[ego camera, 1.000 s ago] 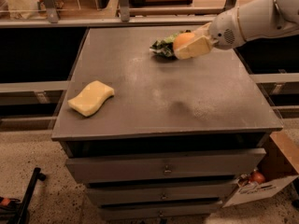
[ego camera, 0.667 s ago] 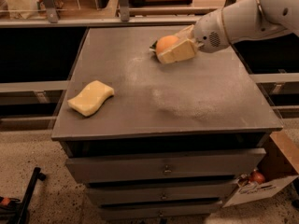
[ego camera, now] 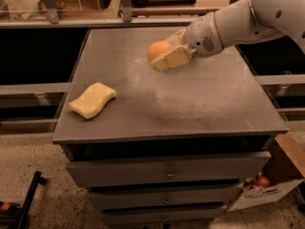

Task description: Move orange near sponge

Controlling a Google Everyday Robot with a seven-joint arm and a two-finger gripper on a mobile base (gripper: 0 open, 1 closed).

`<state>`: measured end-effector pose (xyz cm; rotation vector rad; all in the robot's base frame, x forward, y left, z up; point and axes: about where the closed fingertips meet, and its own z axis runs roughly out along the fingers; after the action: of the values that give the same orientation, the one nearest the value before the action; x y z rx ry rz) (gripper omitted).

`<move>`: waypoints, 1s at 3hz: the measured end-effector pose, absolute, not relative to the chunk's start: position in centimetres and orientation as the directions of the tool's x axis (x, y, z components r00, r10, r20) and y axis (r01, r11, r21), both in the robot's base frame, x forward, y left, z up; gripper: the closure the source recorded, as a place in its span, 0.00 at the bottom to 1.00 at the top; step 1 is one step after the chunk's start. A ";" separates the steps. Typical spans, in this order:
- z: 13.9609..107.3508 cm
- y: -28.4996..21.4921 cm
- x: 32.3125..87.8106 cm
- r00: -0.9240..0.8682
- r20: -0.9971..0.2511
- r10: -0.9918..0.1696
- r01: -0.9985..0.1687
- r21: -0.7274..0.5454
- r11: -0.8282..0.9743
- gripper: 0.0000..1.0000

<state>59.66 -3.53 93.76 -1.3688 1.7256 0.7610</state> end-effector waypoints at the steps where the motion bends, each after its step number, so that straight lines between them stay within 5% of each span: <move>1: 92.5 -0.5 58.2 -0.089 -0.872 -0.482 -0.990 0.023 0.141 1.00; 3: 89.7 4.9 56.0 -0.074 -0.881 -0.467 -0.996 0.089 -0.009 1.00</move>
Offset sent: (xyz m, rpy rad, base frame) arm -0.0470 0.0985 -0.0508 0.0612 0.1305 0.3021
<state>56.00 4.90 89.73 -1.5420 1.6126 1.0256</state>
